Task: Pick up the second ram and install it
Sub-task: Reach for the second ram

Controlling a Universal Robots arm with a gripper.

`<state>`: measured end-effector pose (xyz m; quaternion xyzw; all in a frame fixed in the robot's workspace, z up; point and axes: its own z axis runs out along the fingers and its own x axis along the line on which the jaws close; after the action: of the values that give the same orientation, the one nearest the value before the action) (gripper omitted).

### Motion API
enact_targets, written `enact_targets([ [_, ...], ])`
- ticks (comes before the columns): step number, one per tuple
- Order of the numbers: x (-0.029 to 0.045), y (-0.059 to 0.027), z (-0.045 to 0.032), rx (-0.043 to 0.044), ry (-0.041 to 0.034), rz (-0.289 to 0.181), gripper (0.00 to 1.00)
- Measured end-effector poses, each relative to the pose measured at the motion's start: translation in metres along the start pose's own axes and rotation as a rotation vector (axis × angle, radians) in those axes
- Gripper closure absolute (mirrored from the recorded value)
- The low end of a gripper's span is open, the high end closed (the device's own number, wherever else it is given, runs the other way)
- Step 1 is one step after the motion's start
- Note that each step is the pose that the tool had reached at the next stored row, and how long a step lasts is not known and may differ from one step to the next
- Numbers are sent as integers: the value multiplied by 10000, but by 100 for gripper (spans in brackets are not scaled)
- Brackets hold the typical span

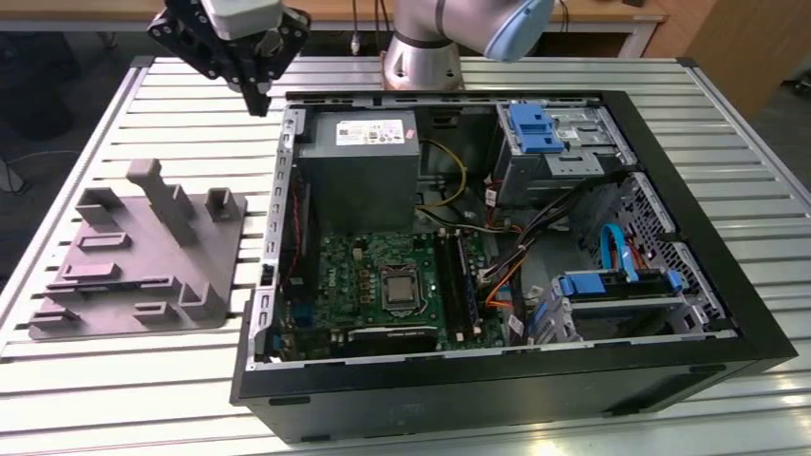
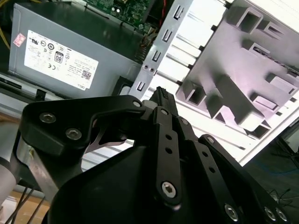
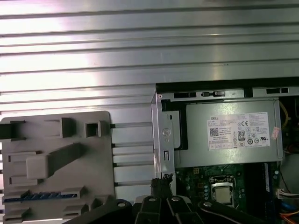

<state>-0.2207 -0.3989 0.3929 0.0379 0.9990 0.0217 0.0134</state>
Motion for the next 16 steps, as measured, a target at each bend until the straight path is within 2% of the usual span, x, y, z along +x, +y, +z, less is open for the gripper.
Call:
enact_targets([
  [5, 116, -9, -3, 1, 2, 0, 90],
  [12, 317, -24, -6, 0, 0, 1, 90],
  [16, 398, -30, -8, 1, 0, 0, 90],
])
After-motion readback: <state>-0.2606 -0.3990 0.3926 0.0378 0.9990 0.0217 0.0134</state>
